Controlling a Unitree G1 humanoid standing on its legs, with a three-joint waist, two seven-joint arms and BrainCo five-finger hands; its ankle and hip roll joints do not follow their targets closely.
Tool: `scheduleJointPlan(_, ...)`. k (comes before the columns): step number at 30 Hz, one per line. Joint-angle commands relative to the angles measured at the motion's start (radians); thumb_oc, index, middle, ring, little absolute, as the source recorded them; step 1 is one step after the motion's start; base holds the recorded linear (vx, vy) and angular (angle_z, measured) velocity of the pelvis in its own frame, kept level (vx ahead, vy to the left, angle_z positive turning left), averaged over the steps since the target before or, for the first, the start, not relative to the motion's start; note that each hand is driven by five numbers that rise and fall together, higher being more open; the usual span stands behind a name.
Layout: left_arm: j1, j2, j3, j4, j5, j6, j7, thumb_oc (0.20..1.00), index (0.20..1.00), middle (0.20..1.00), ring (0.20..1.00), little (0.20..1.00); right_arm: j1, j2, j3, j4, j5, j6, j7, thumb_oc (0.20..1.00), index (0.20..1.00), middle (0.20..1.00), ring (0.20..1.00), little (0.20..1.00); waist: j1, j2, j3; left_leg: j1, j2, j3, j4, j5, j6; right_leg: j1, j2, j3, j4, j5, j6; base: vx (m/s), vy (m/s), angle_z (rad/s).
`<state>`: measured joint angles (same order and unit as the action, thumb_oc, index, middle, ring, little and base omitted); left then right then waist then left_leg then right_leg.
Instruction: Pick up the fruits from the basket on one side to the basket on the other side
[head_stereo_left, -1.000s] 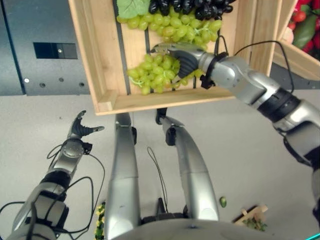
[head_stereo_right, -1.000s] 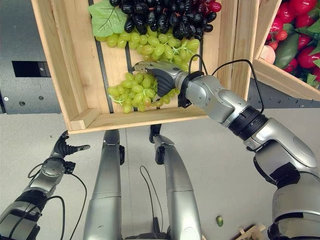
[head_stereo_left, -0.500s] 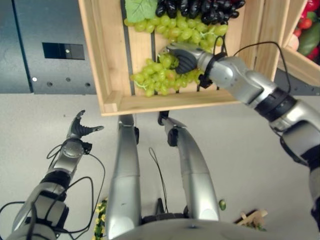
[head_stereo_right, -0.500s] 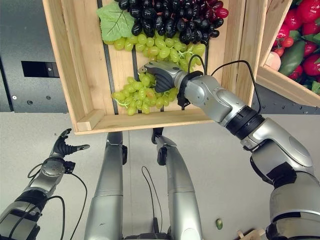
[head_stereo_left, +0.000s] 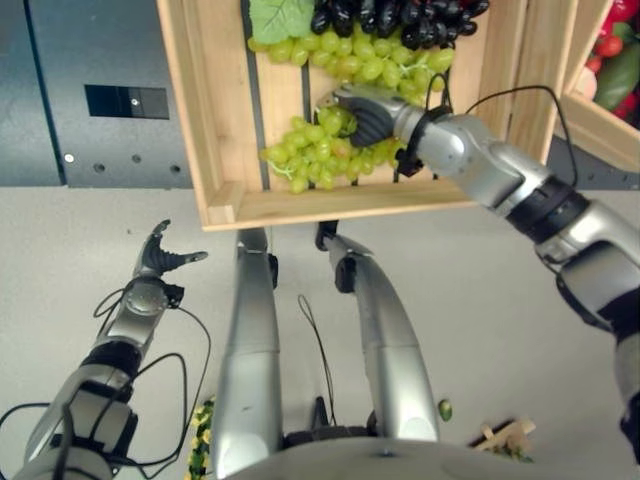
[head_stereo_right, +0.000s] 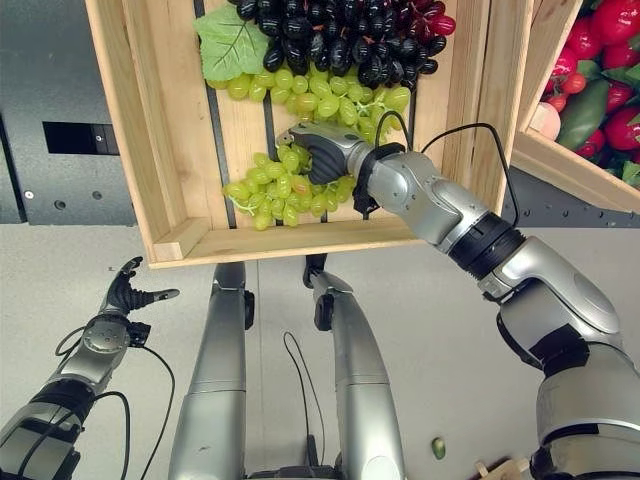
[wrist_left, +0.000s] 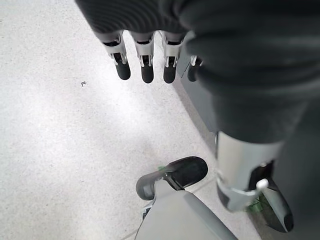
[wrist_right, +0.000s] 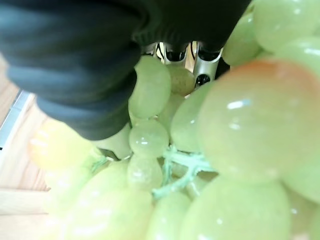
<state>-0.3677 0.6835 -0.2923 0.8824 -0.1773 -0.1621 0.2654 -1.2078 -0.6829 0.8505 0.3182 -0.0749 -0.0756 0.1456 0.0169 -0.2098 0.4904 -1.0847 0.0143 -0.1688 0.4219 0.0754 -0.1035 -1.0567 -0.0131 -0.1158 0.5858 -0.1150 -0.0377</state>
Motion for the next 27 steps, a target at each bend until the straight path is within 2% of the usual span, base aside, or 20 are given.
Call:
scheduleJointPlan(1, 0.022, -0.026, 0.042, -0.018, -0.024, -0.008, 0.006, 1.000, 1.000, 1.000, 1.000, 1.000, 0.042, -0.030, -0.002, -0.087, 0.181, -0.022, 0.017, 0.200, 0.200, 0.200, 0.200, 0.200, -0.008, 0.035, 0.030, 0.023, 0.015, -0.017, 0.021, -0.049, 0.026, 0.075, -0.055, 0.042, -0.087, 0.040, 0.135, 0.00, 0.000, 0.00)
scheduleJointPlan(4, 0.034, -0.024, 0.050, -0.029, -0.025, -0.011, 0.001, 1.000, 1.000, 1.000, 1.000, 1.000, 0.046, -0.064, -0.018, -0.150, 0.269, -0.042, 0.017, 0.200, 0.200, 0.200, 0.200, 0.200, -0.007, 0.032, 0.030, 0.035, 0.016, -0.015, 0.009, -0.042, 0.024, 0.087, -0.056, 0.040, -0.096, 0.045, 0.136, 0.00, -0.004, 0.01)
scheduleJointPlan(5, 0.041, -0.023, 0.050, -0.042, -0.026, -0.017, 0.001, 1.000, 1.000, 1.000, 1.000, 1.000, 0.064, -0.093, -0.044, -0.201, 0.390, -0.066, 0.014, 0.200, 0.200, 0.200, 0.200, 0.200, -0.006, 0.032, 0.030, 0.055, 0.020, -0.012, -0.017, -0.031, 0.018, 0.105, -0.059, 0.035, -0.117, 0.054, 0.138, -0.01, -0.009, 0.03)
scheduleJointPlan(7, 0.053, -0.023, 0.055, -0.055, -0.025, -0.023, 0.002, 1.000, 1.000, 1.000, 1.000, 1.000, 0.082, -0.111, -0.071, -0.241, 0.507, -0.090, 0.012, 0.200, 0.200, 0.200, 0.200, 0.200, -0.003, 0.033, 0.030, 0.079, 0.024, -0.007, -0.049, -0.018, 0.013, 0.125, -0.061, 0.033, -0.137, 0.064, 0.142, 0.00, -0.005, 0.04)
scheduleJointPlan(8, 0.054, -0.023, 0.054, -0.055, -0.025, -0.023, 0.002, 1.000, 1.000, 1.000, 1.000, 1.000, 0.082, -0.112, -0.072, -0.242, 0.507, -0.090, 0.012, 0.200, 0.200, 0.200, 0.200, 0.200, -0.003, 0.033, 0.030, 0.080, 0.024, -0.007, -0.050, -0.018, 0.013, 0.126, -0.061, 0.033, -0.138, 0.065, 0.142, 0.00, -0.001, 0.06)
scheduleJointPlan(13, 0.088, -0.030, 0.073, -0.072, -0.010, -0.026, 0.007, 1.000, 1.000, 1.000, 1.000, 1.000, 0.143, -0.138, -0.135, -0.320, 0.701, -0.131, 0.015, 0.200, 0.200, 0.200, 0.200, 0.200, -0.002, 0.038, 0.030, 0.144, 0.032, 0.014, -0.117, 0.011, -0.002, 0.179, -0.061, 0.033, -0.196, 0.093, 0.153, 0.00, 0.001, 0.02)
scheduleJointPlan(27, 0.122, -0.048, 0.075, -0.094, 0.006, -0.031, 0.016, 1.000, 1.000, 1.000, 1.000, 1.000, 0.188, -0.210, -0.222, -0.412, 0.809, -0.178, 0.009, 0.200, 0.200, 0.200, 0.200, 0.200, -0.004, 0.058, 0.030, 0.184, 0.033, 0.026, -0.109, 0.009, -0.005, 0.225, -0.065, 0.037, -0.193, 0.088, 0.155, 0.00, 0.000, 0.00)
